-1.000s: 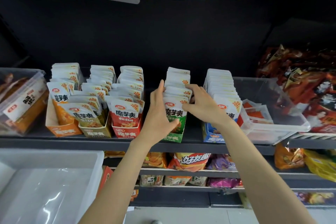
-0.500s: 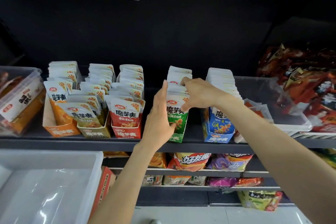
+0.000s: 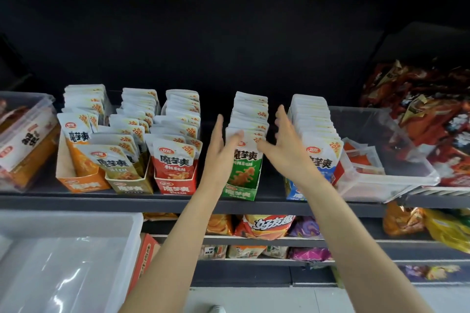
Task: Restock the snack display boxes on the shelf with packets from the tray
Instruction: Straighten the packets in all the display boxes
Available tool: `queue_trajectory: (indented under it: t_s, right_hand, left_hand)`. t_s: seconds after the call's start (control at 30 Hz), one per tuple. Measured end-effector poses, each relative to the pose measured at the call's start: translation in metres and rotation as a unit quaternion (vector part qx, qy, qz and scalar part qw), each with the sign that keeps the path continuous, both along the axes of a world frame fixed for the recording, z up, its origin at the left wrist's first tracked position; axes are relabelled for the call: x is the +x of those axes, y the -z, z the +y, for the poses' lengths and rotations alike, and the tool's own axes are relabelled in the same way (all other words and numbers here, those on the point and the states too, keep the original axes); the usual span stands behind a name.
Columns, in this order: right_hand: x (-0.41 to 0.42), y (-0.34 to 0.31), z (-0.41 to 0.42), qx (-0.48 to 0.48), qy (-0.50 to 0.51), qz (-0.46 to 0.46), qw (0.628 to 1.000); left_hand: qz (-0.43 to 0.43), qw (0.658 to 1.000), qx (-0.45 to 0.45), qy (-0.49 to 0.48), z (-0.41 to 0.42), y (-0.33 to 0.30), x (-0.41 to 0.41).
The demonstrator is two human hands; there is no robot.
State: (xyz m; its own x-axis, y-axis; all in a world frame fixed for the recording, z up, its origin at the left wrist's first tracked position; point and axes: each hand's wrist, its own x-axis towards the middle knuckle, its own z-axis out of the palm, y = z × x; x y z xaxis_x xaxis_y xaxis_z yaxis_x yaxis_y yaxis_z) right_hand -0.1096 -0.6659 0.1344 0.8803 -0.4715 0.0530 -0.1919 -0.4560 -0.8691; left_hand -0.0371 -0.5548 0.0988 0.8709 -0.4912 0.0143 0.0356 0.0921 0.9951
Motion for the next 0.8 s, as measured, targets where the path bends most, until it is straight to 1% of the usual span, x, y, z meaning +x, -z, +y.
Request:
queue_trajectory:
  t_s: [0.03,0.1,0.13,0.2,0.23,0.3,0.37,0.4,0.5,0.6,0.67,0.73,0.8]
  right_hand:
    - [0.001,0.002,0.006,0.053,-0.007,-0.008,0.999]
    - [0.004,0.006,0.015,0.158,-0.03,-0.031,0.986]
    - [0.005,0.008,0.016,0.189,-0.036,-0.042,0.981]
    - [0.007,0.01,0.013,0.198,-0.026,-0.061,0.978]
    - [0.007,0.011,0.011,0.18,-0.017,-0.076,0.981]
    - [0.009,0.012,0.005,0.098,-0.007,-0.095,0.991]
    - [0.016,0.015,0.001,0.006,-0.034,-0.08,0.996]
    - [0.021,0.018,-0.001,-0.019,-0.047,-0.062,0.997]
    - [0.035,0.021,-0.006,0.0,-0.033,-0.025,0.999]
    - [0.043,0.019,-0.008,0.02,-0.034,-0.022,0.999]
    - [0.042,0.017,-0.009,0.006,-0.039,-0.031,0.999]
    - [0.039,0.019,-0.01,-0.068,-0.048,-0.039,0.996]
    - [0.04,0.021,-0.014,-0.173,-0.052,-0.023,0.983]
  left_hand:
    - [0.021,1.0,-0.006,0.009,-0.005,-0.004,0.003]
    - [0.007,0.999,0.012,0.039,-0.011,-0.009,0.005]
    - [-0.006,0.999,0.017,0.044,-0.012,-0.01,0.003]
    - [-0.021,0.999,0.014,0.031,-0.01,-0.006,0.0]
    - [-0.025,0.999,0.008,0.02,-0.008,-0.004,-0.001]
    - [-0.054,0.998,0.012,0.002,-0.007,-0.003,0.0]
    - [-0.101,0.994,0.034,0.005,-0.011,-0.009,0.004]
    - [-0.114,0.992,0.047,0.013,-0.014,-0.013,0.008]
    - [-0.099,0.993,0.057,0.04,-0.024,-0.024,0.019]
    - [-0.084,0.993,0.061,0.052,-0.028,-0.024,0.027]
    - [-0.091,0.993,0.058,0.055,-0.027,-0.02,0.028]
    - [-0.109,0.991,0.059,0.052,-0.026,-0.016,0.029]
    - [-0.128,0.987,0.078,0.049,-0.025,-0.012,0.029]
